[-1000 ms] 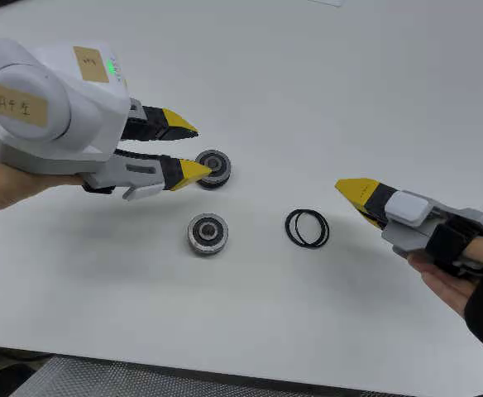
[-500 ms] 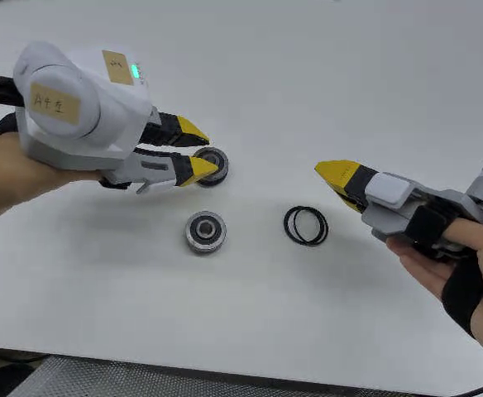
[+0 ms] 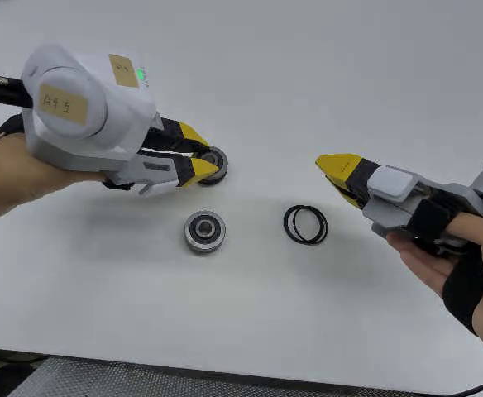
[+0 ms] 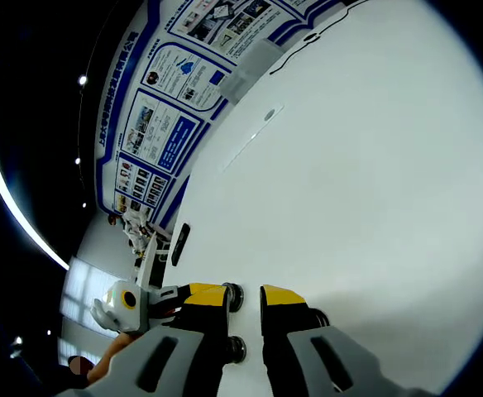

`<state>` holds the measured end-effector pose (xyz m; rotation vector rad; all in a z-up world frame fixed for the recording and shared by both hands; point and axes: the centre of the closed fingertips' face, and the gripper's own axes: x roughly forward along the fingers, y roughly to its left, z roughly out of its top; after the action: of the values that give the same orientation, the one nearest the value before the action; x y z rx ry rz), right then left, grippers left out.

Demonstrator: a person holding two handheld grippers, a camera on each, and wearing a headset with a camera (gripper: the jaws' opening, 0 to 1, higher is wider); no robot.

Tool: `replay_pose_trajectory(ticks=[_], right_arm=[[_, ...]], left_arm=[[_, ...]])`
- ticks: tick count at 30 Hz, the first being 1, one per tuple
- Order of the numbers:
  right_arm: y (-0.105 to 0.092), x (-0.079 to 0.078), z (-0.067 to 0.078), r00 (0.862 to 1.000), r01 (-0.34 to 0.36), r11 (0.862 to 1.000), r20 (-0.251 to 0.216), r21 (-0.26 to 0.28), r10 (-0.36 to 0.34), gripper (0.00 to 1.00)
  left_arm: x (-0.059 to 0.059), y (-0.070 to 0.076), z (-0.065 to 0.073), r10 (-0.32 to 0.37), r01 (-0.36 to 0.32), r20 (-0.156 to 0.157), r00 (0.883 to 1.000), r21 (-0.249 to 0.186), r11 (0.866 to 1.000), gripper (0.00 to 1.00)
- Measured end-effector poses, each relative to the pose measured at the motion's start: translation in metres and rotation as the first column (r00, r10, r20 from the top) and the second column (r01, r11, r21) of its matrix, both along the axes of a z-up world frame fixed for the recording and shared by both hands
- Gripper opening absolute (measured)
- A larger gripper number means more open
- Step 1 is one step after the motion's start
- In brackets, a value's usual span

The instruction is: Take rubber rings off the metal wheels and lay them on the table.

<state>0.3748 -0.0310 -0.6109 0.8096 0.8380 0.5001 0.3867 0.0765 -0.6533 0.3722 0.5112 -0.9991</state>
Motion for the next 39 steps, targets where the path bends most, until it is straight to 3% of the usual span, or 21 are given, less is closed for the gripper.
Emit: replay_pose_trajectory(ticks=[6,11,19,26,39], right_arm=[[0.007,0.002,-0.001,1.000,-0.017,1.000,0.008,-0.004,0.017,0.16],[0.023,0.002,-0.006,0.994,-0.102,0.994,0.042,-0.038,0.103,0.18],[0.058,-0.001,-0.018,0.966,-0.241,0.968,0.074,-0.065,0.246,0.25],[0.085,0.000,-0.025,0.947,-0.314,0.949,0.058,-0.032,0.316,0.28],[0.095,0.009,-0.042,0.946,-0.325,0.946,-0.012,0.010,0.325,0.32]], left_arm=[[-0.001,0.001,0.000,-0.002,0.002,0.001,1.000,-0.001,1.000,0.14],[-0.001,0.003,0.000,-0.002,0.002,-0.005,1.000,-0.015,1.000,0.13],[-0.002,0.001,0.001,-0.007,0.007,-0.004,1.000,-0.014,1.000,0.13],[-0.002,0.000,0.001,-0.013,0.013,-0.007,1.000,-0.022,1.000,0.13],[0.000,0.001,-0.001,-0.047,0.047,0.000,0.999,-0.022,0.999,0.13]])
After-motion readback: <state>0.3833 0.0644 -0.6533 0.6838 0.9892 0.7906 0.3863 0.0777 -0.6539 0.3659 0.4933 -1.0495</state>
